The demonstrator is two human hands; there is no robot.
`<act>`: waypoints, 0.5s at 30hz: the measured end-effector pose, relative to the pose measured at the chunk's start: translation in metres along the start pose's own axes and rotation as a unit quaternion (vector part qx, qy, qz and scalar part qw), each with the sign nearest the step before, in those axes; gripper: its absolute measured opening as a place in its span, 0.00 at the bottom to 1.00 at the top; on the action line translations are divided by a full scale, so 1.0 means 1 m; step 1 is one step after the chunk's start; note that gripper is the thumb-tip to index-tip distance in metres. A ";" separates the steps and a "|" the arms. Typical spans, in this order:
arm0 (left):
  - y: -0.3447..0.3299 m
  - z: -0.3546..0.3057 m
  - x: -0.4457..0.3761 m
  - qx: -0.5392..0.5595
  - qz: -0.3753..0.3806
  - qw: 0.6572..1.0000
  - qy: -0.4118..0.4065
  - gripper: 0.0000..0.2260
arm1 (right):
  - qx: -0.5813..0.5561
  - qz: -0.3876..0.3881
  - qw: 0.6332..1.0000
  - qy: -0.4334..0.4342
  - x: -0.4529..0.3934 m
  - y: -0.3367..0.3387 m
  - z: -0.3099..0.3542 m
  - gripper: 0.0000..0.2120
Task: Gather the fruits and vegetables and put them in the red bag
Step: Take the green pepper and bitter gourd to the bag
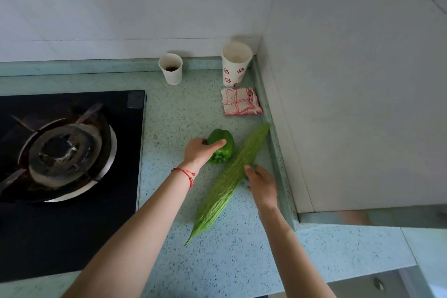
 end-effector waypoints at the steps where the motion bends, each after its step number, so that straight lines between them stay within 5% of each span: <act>1: -0.001 0.000 -0.001 -0.002 -0.005 1.000 0.002 0.12 | -0.005 -0.003 1.000 -0.003 0.000 -0.001 0.001 0.15; 6: -0.001 -0.001 -0.003 0.009 -0.010 1.000 0.005 0.10 | -0.019 -0.021 1.000 -0.006 -0.005 -0.002 0.000 0.17; 10: 0.004 0.004 0.000 0.066 -0.004 0.998 0.017 0.09 | -0.001 -0.015 1.000 -0.012 -0.007 -0.004 -0.001 0.09; 15: 0.025 0.023 0.012 0.166 -0.014 0.985 0.044 0.12 | 0.055 -0.020 0.998 -0.026 -0.013 -0.013 -0.001 0.16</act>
Point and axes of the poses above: each hand's wrist, its own x-axis away from the middle knuckle, its own y-axis out of the back of the hand, z = x × y, the point moved 3 cm from there along -x, towards the middle knuckle, and after that the axes turned 8 degrees about -y, right-handed, at the moved point
